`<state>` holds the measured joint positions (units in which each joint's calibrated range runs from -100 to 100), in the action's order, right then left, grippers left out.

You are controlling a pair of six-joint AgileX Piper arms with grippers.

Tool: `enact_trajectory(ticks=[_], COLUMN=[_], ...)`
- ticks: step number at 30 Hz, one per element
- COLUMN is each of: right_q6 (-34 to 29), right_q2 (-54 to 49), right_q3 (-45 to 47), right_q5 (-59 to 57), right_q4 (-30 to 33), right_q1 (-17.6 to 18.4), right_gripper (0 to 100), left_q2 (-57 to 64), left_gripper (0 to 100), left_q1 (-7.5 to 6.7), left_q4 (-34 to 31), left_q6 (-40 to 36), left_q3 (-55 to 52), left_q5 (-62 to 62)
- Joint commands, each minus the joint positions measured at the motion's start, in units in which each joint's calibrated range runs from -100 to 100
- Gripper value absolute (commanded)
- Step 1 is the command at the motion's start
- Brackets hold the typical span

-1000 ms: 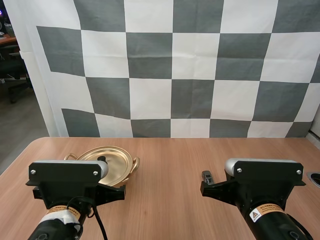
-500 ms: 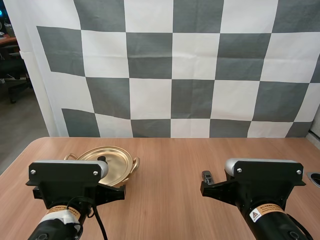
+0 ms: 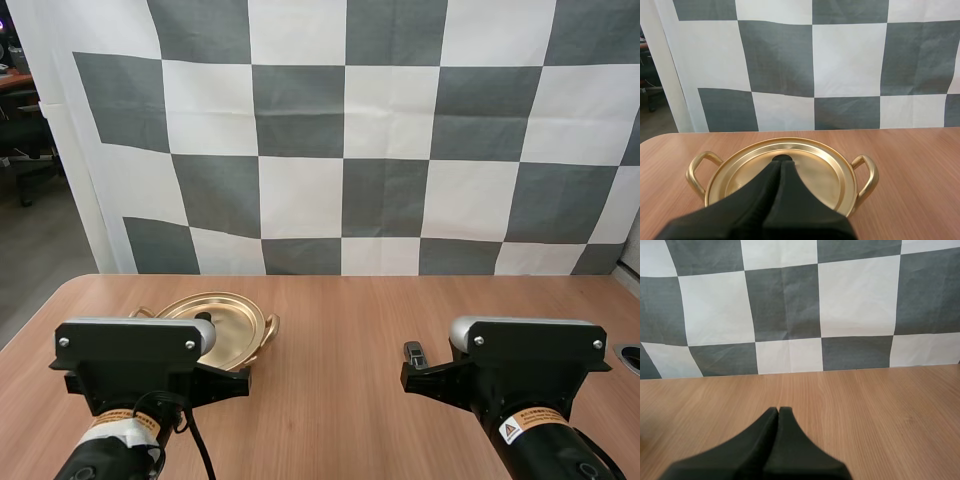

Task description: Open the pot, put the car inside, and close it

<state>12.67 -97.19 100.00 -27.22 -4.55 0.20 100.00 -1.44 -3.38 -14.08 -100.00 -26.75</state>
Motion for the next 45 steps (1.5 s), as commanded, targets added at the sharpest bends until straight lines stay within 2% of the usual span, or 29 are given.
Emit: enact_trajectory(ticks=[1, 5, 7, 9, 11, 12, 15, 17, 19, 21, 24, 26, 27, 29, 32, 36, 42, 45], right_q6=[0.0, 0.0, 0.0, 0.0, 0.9, 0.9, 0.9, 2.3, 9.3, 17.0, 22.0, 28.6, 30.1, 30.7, 27.8, 24.3, 16.3, 14.9], right_q2=[0.0, 0.0, 0.0, 0.0, 0.0, 0.0, 0.0, 0.0, 0.0, 0.0, 0.0, 0.0, 0.2, 1.4, 6.1, 14.1, 28.8, 35.3], right_q3=[0.0, 0.0, 0.0, 0.0, 0.0, 0.0, 0.0, 0.0, 0.0, 0.0, 0.0, -2.3, -5.4, -12.9, -23.6, -36.7, -56.6, -62.1], right_q5=[0.0, 1.9, 8.0, 20.4, 36.6, 40.3, 59.3, 66.0, 67.6, 67.6, 67.1, 57.0, 45.9, 17.2, -11.7, -28.5, -56.2, -69.0], right_q4=[0.0, 0.0, -0.4, 0.8, 5.9, 6.6, 6.8, 6.8, 6.6, 4.5, -4.1, -9.9, -12.4, -15.5, -20.0, -19.2, -11.9, -10.1], right_q1=[0.1, 0.1, 0.1, 0.1, 0.1, 0.1, 0.1, 0.1, 0.1, 0.1, 0.1, 0.1, 0.1, 0.1, 0.1, 0.1, 0.1, 0.1], right_gripper=[0, 0, 0, 0, 0, 0, 0, 0, 0, 0, 0, 0, 0, 0, 0, 0, 0, 0], left_q2=[0.0, 0.0, 0.0, 0.0, 0.0, 0.0, 0.0, 0.0, 0.0, 0.0, 0.0, -1.1, -2.5, -5.7, -11.5, -18.9, -31.3, -36.7], left_gripper=[0, 0, 0, 0, 0, 0, 0, 0, 0, 0, 0, 0, 0, 0, 0, 0, 0, 0], left_q1=[0.06, 0.06, 0.06, 0.06, 0.06, 0.06, 0.06, 0.06, 0.15, 0.15, 0.15, 0.15, 0.15, 0.15, 0.15, 0.15, 0.15, 0.15], left_q4=[-0.1, -0.1, -0.3, -2.5, -6.9, -8.0, -11.0, -10.8, -6.8, 0.7, 3.4, 3.4, 3.4, 3.4, 3.4, 3.4, 3.4, 3.0], left_q6=[0.0, 0.0, 0.0, 1.0, 3.0, 3.6, 6.3, 6.5, 7.0, 7.3, 8.0, 7.1, 7.0, 7.0, 7.0, 6.9, 6.8, 8.0], left_q3=[0.0, 0.0, 0.0, 0.0, 0.0, 0.0, 0.0, 1.6, 5.8, 10.3, 20.0, 25.0, 27.3, 31.5, 37.4, 45.5, 61.1, 66.6], left_q5=[0.0, 1.5, 5.6, 11.8, 23.5, 27.4, 48.3, 53.5, 52.0, 47.0, 24.2, 11.3, 5.2, -6.0, -20.6, -36.7, -71.1, -73.2])
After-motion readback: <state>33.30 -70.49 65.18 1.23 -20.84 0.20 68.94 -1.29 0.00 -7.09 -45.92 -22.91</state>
